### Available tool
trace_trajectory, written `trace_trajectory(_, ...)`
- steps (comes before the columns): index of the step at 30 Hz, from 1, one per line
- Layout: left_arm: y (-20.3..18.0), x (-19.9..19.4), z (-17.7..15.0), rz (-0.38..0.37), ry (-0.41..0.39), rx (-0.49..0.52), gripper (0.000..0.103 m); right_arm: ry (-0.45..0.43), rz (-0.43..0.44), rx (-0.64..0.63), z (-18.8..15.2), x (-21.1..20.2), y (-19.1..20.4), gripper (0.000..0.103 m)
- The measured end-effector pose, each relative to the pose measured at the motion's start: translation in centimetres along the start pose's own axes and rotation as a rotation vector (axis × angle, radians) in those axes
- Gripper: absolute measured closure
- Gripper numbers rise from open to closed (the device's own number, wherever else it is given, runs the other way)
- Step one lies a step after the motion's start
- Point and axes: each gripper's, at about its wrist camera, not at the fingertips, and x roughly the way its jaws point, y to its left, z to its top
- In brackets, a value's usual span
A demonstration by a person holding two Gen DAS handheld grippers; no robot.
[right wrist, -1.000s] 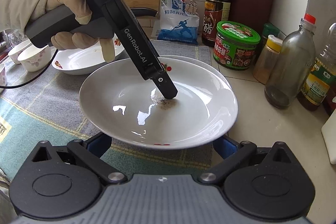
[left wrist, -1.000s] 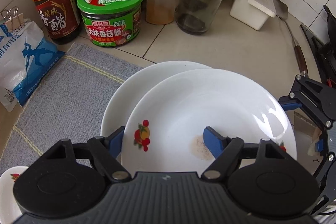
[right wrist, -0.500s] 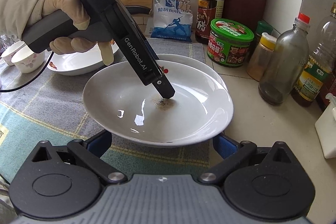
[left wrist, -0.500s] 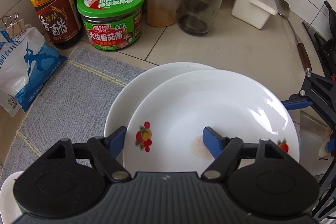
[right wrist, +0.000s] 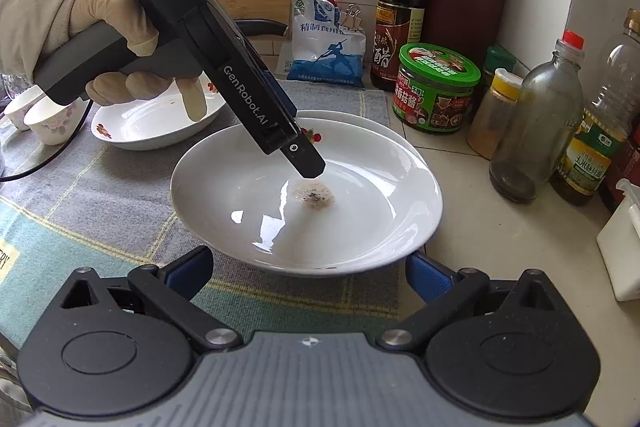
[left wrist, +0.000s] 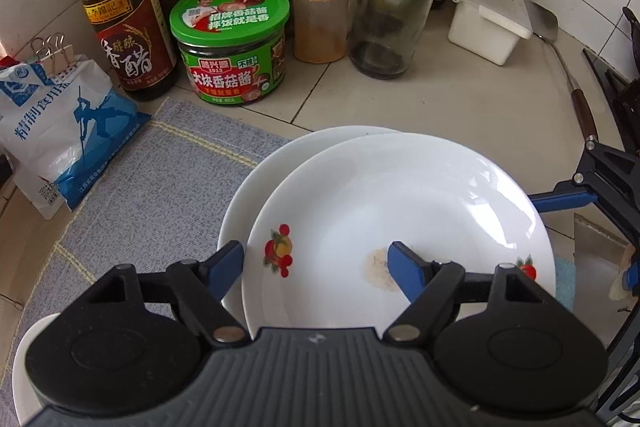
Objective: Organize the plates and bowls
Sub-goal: 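Lower the stained plate onto the other fruit-print plate and open the left tool, then move the left tool toward the plate by the cutting board while the right tool approaches it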
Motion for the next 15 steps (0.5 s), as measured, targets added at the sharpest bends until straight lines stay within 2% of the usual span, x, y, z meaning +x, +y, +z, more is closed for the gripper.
trace_trajectory(9, -0.7, -2.5, -1.3, 0.059, -0.052, -0.039, 0.024, -0.012, 0.019, -0.021, -0.1, -0.2, 0.2, 0.0)
trace_trajectory(12, -1.2, -4.4, -2.4, 0.102, -0.107, -0.071, 0.024, -0.027, 0.033, -0.019, -0.1, -0.6, 0.1, 0.0)
trace_trajectory(15, -1.8, -6.6, -4.2, 0.16, -0.183, -0.13, 0.019, -0.041, 0.045, -0.003, -0.2, -1.1, 0.0, 0.0)
